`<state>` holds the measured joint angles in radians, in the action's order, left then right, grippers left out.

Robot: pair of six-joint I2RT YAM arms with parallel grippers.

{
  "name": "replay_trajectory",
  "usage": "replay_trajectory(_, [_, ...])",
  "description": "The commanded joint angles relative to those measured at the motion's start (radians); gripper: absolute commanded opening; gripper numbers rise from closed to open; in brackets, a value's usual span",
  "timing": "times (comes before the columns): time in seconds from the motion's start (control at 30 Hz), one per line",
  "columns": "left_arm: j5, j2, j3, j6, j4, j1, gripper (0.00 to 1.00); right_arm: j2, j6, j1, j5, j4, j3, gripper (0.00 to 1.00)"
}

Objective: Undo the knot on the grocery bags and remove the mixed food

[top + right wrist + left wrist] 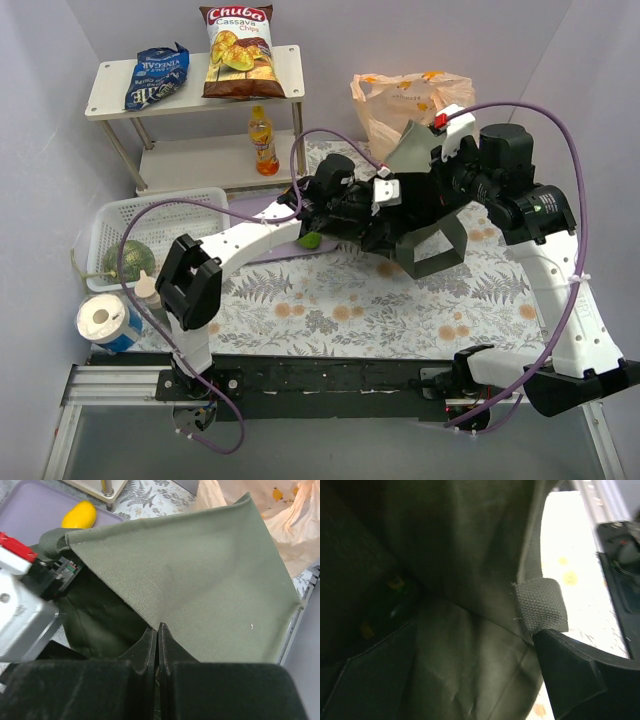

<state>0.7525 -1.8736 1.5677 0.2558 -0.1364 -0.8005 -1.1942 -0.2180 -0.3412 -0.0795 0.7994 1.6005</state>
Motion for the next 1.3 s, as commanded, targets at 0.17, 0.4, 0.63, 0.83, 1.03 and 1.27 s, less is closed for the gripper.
replay_trajectory(0.17, [0.139,0.166,0.003,-0.246,-0.153,0.011,0.98,-0.019,-0.006,0.014,-0.071,0.020,0.130,0.01])
replay_trajectory(0.4, [-0.006,0.165,-0.006,-0.520,-0.288,-0.054,0.98,-0.068,0.008,0.013,-0.069,0.037,0.196,0.01])
replay_trajectory(0.63, [-0.382,0.030,-0.029,-0.354,-0.048,-0.158,0.98,-0.090,0.020,0.013,-0.132,0.050,0.219,0.01])
replay_trajectory(0.83, [-0.513,-0.108,0.028,-0.384,0.041,-0.164,0.98,-0.081,0.020,0.014,-0.195,0.066,0.223,0.01])
replay_trajectory(1.03, [-0.564,-0.193,-0.021,-0.486,0.168,-0.166,0.98,-0.077,0.037,0.013,-0.243,0.067,0.213,0.01])
replay_trajectory(1.27, [-0.634,-0.289,-0.074,-0.538,0.372,-0.166,0.98,-0.077,0.054,0.013,-0.285,0.080,0.223,0.01])
